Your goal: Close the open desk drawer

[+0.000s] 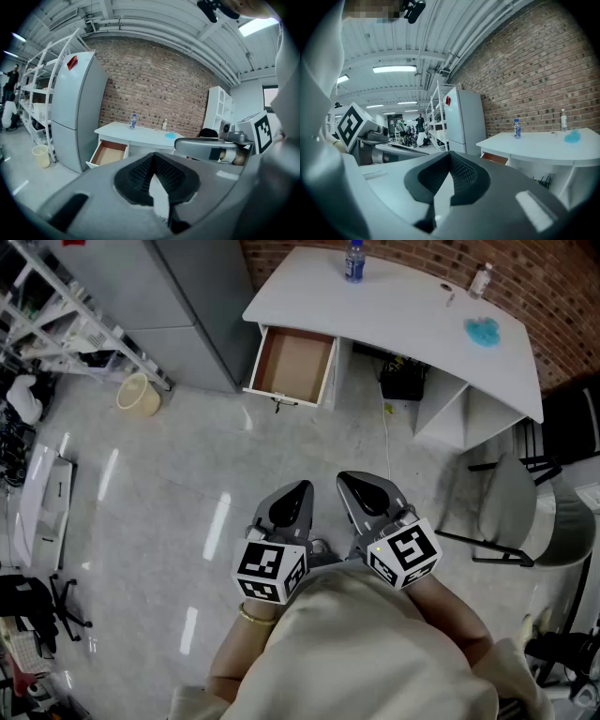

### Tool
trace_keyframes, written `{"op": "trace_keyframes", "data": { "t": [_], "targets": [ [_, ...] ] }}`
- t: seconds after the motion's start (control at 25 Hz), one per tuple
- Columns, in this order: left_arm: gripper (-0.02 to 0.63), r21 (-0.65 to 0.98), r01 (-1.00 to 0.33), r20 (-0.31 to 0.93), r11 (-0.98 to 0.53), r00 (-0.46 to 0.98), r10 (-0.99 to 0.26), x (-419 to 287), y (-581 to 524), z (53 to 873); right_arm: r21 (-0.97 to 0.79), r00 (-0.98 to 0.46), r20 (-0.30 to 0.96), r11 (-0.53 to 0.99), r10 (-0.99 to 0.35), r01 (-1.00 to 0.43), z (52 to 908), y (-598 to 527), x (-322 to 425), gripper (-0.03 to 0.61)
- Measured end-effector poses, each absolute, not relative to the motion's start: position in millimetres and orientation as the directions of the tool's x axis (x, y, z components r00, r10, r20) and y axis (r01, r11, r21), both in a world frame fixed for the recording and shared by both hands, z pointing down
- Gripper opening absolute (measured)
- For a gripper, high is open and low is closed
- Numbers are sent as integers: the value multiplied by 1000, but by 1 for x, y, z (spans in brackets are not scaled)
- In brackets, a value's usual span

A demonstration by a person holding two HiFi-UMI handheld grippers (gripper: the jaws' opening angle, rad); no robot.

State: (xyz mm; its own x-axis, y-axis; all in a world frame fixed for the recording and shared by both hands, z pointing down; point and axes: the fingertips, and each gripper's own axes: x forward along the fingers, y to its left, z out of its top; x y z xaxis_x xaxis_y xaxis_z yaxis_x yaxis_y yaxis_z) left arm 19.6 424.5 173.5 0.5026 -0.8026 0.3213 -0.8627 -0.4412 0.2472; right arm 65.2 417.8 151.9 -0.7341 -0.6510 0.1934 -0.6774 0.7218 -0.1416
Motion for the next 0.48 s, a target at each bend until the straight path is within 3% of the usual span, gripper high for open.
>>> {"op": "trace_keyframes", "data": {
  "t": [0.48],
  "targets": [
    [0,237,-855,331,-461,517,-789,17,415,178,-147,-765,190,752,-615,-642,153,417,52,2]
  ]
}}
